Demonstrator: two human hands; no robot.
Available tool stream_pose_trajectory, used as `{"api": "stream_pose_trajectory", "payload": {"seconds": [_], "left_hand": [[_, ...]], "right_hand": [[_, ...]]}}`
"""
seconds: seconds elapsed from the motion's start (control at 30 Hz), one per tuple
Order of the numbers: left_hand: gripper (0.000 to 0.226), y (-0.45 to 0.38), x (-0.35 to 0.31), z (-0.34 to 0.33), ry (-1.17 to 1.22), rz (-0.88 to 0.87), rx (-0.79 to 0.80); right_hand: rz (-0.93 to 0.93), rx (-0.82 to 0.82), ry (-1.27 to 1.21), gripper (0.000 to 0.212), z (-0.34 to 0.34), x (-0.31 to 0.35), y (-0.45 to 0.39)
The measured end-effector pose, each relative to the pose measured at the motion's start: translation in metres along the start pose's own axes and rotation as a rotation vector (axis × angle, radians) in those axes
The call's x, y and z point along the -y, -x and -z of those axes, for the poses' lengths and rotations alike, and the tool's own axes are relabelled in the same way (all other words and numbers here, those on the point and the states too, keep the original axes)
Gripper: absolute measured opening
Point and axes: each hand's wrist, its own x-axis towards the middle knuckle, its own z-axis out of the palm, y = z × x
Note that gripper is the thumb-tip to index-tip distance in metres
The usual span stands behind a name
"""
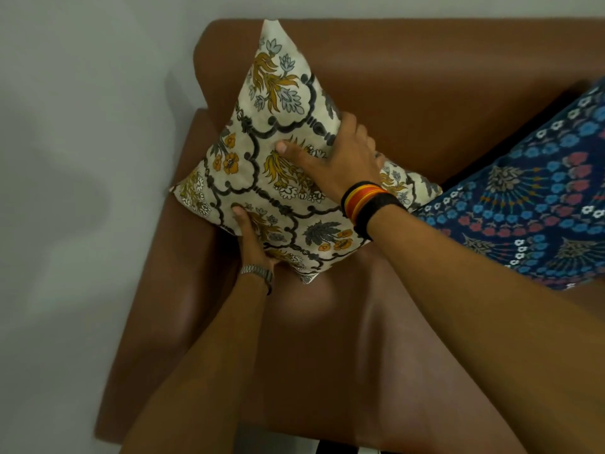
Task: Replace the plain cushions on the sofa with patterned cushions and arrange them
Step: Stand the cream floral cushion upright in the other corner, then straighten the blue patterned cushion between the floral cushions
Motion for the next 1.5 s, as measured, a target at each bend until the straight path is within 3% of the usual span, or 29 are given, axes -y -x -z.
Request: {"api": "stream_pose_trajectory", "payload": {"seconds": [0.23,0.4,0.57,0.63,0.73,0.83,0.9,0.93,1.03,1.13,1.2,1.37,1.5], "left_hand": [[0.157,0.007,0.003,0.013,0.083,-0.086,-0.082],[0.162,-0.005,0.004,0.02,0.077,-0.039,-0.096],[0.115,0.011,0.014,0.015,0.075,0.012,-0.282],[0.098,0.04,0.03,0.005,0.073,0.048,-0.311],[0.086,0.087,0.082,-0.017,-0.109,0.172,-0.161],[0.112,0.114,0.146,-0.064,-0.273,0.349,0.024],[0.113,0.13,0.182,-0.115,-0.319,0.398,0.126],[0.115,0.135,0.195,-0.14,-0.324,0.402,0.162],[0.158,0.144,0.233,-0.211,-0.306,0.351,0.231],[0.142,0.128,0.27,-0.247,-0.249,0.263,0.17],[0.133,0.133,0.277,-0.262,-0.217,0.238,0.117],[0.135,0.147,0.268,-0.283,-0.214,0.119,0.077],[0.13,0.141,0.261,-0.288,-0.281,0.109,0.119]], "right_hand": [[0.083,0.028,-0.028,0.111,-0.012,0.012,-0.002],[0.073,0.073,-0.001,0.124,-0.019,0.014,-0.009],[0.11,0.073,-0.052,0.136,-0.002,0.008,0.0],[0.133,-0.003,-0.073,0.138,0.02,-0.008,0.014],[0.14,-0.211,-0.004,0.129,0.083,-0.06,0.039],[0.097,-0.507,0.023,0.114,0.162,-0.14,0.054],[-0.012,-0.612,0.047,0.116,0.208,-0.194,0.056],[-0.081,-0.608,0.056,0.12,0.224,-0.216,0.056],[-0.204,-0.408,0.077,0.132,0.255,-0.276,0.05],[-0.226,-0.194,0.078,0.137,0.266,-0.31,0.042],[-0.224,-0.14,0.071,0.135,0.278,-0.321,0.039],[-0.237,-0.164,-0.007,0.115,0.303,-0.342,0.041],[-0.242,-0.136,-0.018,0.113,0.306,-0.348,0.036]]}}
